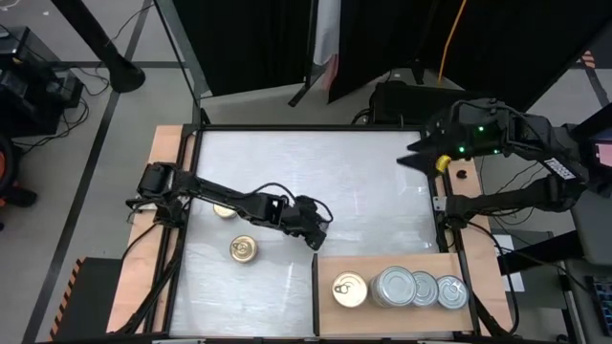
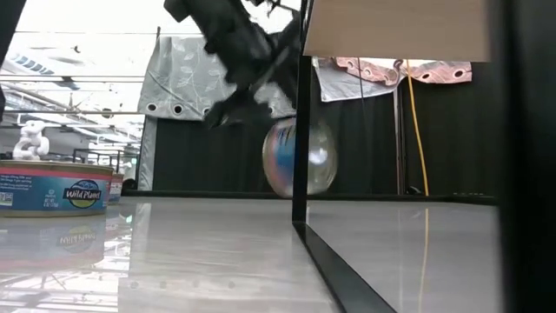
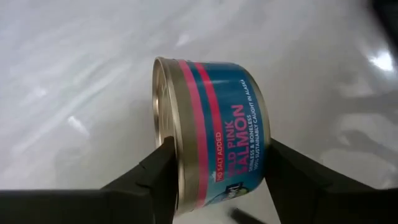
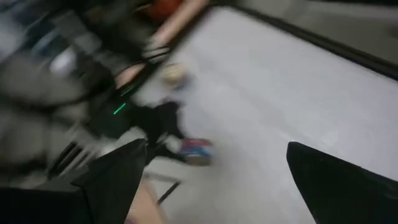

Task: Stack canned seafood by type on shelf
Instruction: Stack the blue and pink tuna can on top of the other blue and pink tuna can on the shelf

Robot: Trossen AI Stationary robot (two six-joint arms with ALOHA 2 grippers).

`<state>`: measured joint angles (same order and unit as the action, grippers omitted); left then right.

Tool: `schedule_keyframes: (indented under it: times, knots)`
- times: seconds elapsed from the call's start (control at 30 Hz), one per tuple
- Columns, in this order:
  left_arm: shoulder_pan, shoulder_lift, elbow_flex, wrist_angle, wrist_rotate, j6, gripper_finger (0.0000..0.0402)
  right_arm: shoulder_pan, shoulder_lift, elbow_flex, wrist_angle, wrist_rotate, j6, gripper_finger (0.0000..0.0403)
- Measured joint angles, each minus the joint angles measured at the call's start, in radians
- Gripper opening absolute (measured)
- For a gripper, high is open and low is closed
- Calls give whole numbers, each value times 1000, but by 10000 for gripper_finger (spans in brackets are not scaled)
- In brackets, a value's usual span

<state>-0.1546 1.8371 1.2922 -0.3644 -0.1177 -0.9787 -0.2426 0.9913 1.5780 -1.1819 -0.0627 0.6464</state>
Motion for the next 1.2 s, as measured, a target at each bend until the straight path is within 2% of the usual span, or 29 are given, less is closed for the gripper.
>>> schedule_keyframes:
  times: [0.1, 0.2, 0.4, 0.53, 0.67, 0.77, 0.93, 1.03, 1.2]
  knots:
    - [10, -53, 45, 49, 41, 100, 194, 15, 0, 0, 88, -96, -130, 379]
    - [19, -130, 97, 56, 49, 219, 194, 40, 0, 0, 153, -101, -206, 379]
    - [37, -266, 227, 80, -24, 498, 194, 95, 17, 0, 236, -96, -433, 380]
    - [46, -308, 324, 78, -84, 628, 194, 123, 51, -1, 369, -93, -520, 390]
    - [51, -310, 411, 69, -77, 674, 194, 152, 102, -1, 488, -102, -545, 397]
    - [50, -311, 448, 118, -29, 721, 194, 157, 143, -1, 558, -133, -523, 399]
    - [35, -309, 451, 240, 36, 808, 194, 184, 191, -1, 680, -176, -501, 399]
    - [28, -308, 451, 265, 58, 809, 194, 199, 203, -1, 735, -176, -502, 400]
    - [14, -296, 450, 262, 33, 810, 194, 223, 209, -1, 786, -179, -502, 400]
